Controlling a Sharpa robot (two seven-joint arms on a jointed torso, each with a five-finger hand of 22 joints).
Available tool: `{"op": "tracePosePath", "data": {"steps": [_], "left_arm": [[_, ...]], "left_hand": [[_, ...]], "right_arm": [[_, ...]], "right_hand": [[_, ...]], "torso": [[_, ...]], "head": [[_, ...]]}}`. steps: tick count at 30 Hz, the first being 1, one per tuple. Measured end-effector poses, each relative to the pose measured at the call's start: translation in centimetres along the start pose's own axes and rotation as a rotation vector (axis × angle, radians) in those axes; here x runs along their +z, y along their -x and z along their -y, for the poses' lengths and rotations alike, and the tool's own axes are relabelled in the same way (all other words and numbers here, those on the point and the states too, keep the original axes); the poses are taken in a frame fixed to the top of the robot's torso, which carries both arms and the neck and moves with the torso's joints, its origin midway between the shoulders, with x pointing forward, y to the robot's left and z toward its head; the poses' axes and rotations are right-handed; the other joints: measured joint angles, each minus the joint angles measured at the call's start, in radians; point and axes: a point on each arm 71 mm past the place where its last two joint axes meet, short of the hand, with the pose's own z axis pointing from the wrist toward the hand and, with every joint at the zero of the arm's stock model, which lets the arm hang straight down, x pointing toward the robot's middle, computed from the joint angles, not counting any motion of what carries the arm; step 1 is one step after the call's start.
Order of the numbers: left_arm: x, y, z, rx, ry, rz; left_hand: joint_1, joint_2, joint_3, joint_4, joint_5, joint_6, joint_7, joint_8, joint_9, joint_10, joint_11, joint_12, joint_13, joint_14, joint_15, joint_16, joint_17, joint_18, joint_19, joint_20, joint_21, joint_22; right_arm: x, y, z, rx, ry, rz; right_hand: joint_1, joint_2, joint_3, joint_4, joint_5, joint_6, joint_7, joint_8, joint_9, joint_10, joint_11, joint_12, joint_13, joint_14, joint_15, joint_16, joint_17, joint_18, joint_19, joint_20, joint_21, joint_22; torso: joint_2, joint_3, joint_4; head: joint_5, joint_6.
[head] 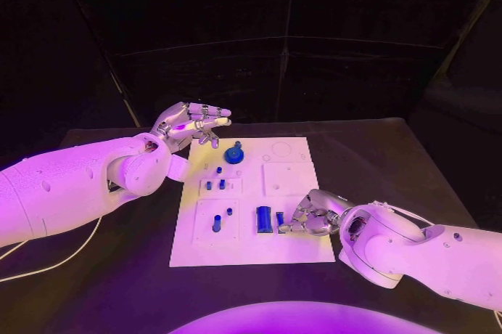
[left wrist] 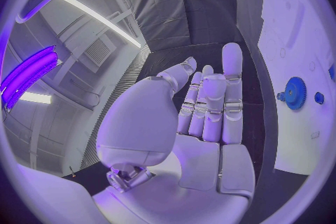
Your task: Assemble the parts on the task board
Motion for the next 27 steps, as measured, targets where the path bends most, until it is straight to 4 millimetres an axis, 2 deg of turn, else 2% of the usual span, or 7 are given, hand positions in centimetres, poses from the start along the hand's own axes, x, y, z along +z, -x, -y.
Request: {"op": "tracePosePath", "data": {"steps": [10, 27], "left_arm": [[0.0, 0.0, 0.0, 0.000, 0.001, 0.000], [-0.2, 0.3, 0.0, 0.002, 0.003, 0.006]], "left_hand": [[0.000, 0.000, 0.000, 0.000, 0.000, 0.000, 0.000, 0.000, 0.000, 0.000, 0.000, 0.000, 0.000, 0.000, 0.000, 0.000, 0.000, 0.000, 0.000, 0.000, 0.000, 0.000], [0.000, 0.000, 0.000, 0.000, 0.000, 0.000, 0.000, 0.000, 0.000, -0.004, 0.004, 0.000, 0.000, 0.000, 0.000, 0.000, -0.002, 0.000, 0.000, 0.000, 0.000, -0.001]], "right_arm": [[0.4, 0.0, 0.4, -0.024, -0.007, -0.007], [1.1, -0.1, 0.1, -0.039, -0.006, -0.002]], "right_hand": [[0.033, 0.006, 0.004, -0.020, 0.000, 0.000, 0.000, 0.000, 0.006, 0.000, 0.000, -0.002, 0.001, 0.000, 0.000, 0.000, 0.000, 0.000, 0.000, 0.000, 0.000, 0.000], [0.045, 0.013, 0.006, -0.022, 0.000, 0.000, 0.000, 0.000, 0.008, 0.000, 0.000, -0.001, 0.001, 0.000, 0.000, 0.000, 0.001, 0.000, 0.000, 0.000, 0.000, 0.000]], "torso": [[0.000, -0.0001, 0.0015], [0.000, 0.0003, 0.0018]], "head": [[0.000, 0.000], [0.001, -0.001]]}}
